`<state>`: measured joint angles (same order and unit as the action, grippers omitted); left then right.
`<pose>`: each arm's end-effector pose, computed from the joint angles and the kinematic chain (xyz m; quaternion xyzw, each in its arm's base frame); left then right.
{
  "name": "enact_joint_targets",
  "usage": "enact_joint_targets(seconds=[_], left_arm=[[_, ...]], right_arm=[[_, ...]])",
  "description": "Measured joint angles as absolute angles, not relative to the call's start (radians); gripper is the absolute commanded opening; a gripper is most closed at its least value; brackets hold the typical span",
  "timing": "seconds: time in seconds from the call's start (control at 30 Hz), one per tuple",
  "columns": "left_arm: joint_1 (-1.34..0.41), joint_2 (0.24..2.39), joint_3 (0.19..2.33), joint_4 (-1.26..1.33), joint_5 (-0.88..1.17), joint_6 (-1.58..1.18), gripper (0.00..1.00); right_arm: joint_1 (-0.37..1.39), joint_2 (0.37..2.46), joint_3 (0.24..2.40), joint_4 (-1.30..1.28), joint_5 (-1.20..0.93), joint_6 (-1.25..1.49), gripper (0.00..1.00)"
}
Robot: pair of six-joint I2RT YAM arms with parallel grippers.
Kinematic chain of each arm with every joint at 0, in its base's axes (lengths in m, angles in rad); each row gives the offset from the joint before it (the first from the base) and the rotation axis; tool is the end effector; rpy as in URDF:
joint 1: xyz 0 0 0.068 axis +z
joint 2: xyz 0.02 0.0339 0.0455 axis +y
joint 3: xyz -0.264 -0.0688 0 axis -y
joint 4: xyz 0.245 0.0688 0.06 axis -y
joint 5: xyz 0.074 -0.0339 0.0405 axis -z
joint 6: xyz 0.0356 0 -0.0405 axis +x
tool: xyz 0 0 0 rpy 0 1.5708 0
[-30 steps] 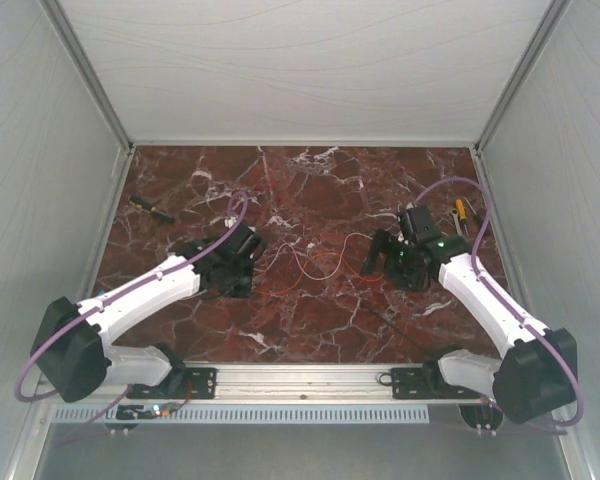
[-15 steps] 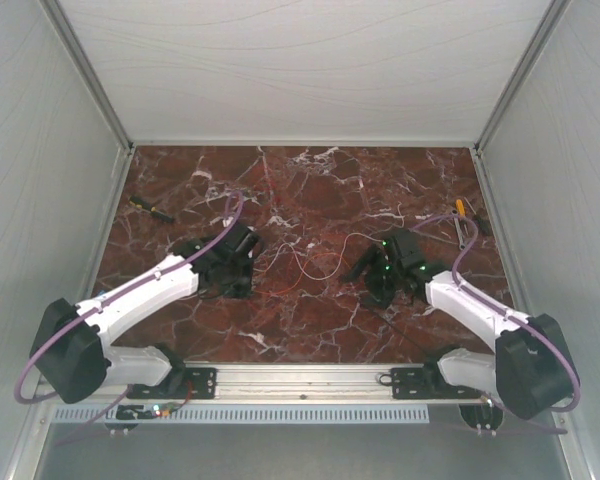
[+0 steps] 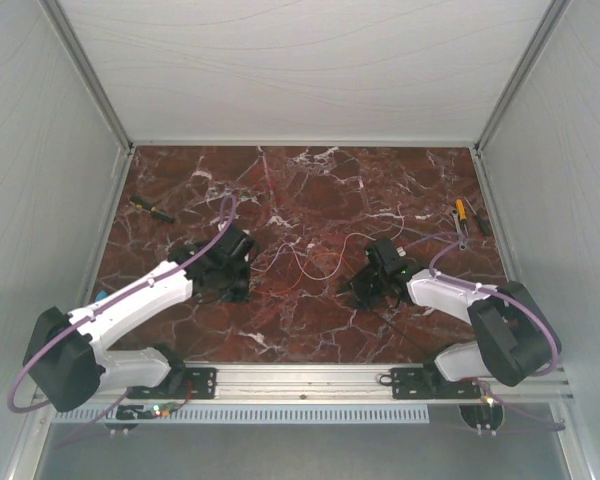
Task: Zip-tie the wires
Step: Adjust the cable at the center of the board.
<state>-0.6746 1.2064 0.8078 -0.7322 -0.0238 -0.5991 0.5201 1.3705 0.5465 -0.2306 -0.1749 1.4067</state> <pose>0.1736 -0.1378 0.2212 0.0342 0.9752 -0.1204 0.1823 0.1980 0.1206 0.1383 0.3930 0.8796 0.2570 0.0758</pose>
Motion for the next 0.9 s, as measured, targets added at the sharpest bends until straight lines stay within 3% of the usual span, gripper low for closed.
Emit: enact_joint_targets(seconds=[0.1,0.33,0.43,0.73,0.9], left_arm=[[-0.675,1.2,0.805,-0.731,-0.024,-0.603,0.0],[-0.675,1.17,0.791,-0.731,-0.025,-0.614,0.0],[-0.675,1.158,0.783,-0.73,-0.025,-0.623,0.0],[-0.661,1.152,0.782,-0.731,-0.049,-0.636,0.0],[-0.568,1.152,0.782,-0.75,-0.068,-0.65,0.0]], right_arm=[[0.522,1.373,0.545,-0.223,-0.157,1.425,0.19],[0.503,1.373,0.547,-0.223,-0.12,1.394,0.11],[0.484,1.373,0.547,-0.223,-0.108,1.374,0.0],[0.422,1.343,0.596,-0.347,-0.127,1.271,0.0],[0.343,1.261,0.672,-0.467,-0.139,1.157,0.0]])
